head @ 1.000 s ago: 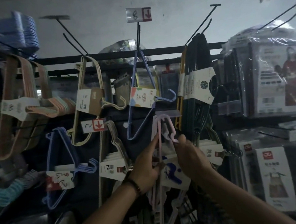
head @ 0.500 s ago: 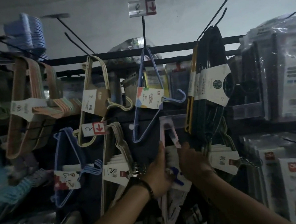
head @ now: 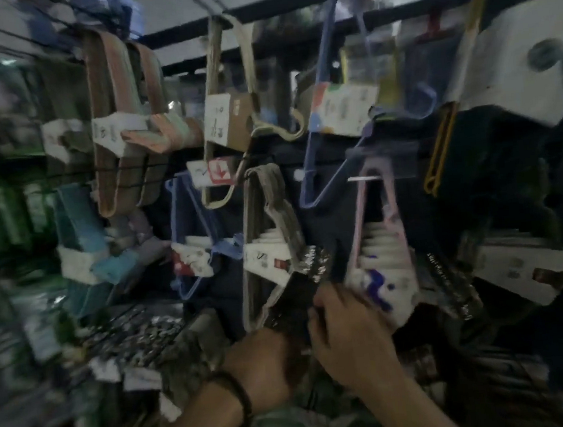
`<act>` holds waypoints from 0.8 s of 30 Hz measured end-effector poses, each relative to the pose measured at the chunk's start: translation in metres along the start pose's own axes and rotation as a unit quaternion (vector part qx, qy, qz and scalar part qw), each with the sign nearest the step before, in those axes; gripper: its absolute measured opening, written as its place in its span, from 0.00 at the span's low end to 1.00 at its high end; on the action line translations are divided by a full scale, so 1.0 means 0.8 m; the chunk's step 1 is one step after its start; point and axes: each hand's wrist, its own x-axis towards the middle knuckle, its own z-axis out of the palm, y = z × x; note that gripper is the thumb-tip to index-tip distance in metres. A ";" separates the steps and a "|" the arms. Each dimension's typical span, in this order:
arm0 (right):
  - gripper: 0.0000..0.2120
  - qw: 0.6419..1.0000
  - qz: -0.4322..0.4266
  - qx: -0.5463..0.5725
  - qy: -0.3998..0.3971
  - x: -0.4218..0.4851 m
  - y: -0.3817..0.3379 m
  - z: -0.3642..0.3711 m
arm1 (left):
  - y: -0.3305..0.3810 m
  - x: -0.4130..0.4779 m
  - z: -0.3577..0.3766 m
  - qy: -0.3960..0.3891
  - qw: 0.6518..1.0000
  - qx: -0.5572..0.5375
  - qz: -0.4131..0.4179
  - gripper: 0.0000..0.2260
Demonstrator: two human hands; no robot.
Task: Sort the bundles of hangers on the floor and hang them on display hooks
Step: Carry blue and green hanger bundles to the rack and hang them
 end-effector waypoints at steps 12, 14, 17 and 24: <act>0.16 0.844 -0.315 0.088 -0.426 -0.222 -0.320 0.182 | -0.149 -0.510 0.122 -0.236 0.863 -0.003 -0.446 0.22; 0.17 0.800 -0.348 0.091 -0.480 -0.288 -0.387 0.189 | -0.139 -0.614 0.142 -0.256 0.839 -0.014 -0.480 0.23; 0.17 0.723 -0.382 0.090 -0.568 -0.398 -0.486 0.193 | -0.113 -0.769 0.168 -0.215 0.789 -0.081 -0.569 0.22; 0.19 0.577 -0.425 0.065 -0.694 -0.654 -0.656 0.209 | -0.044 -1.092 0.278 -0.128 0.616 -0.230 -0.743 0.17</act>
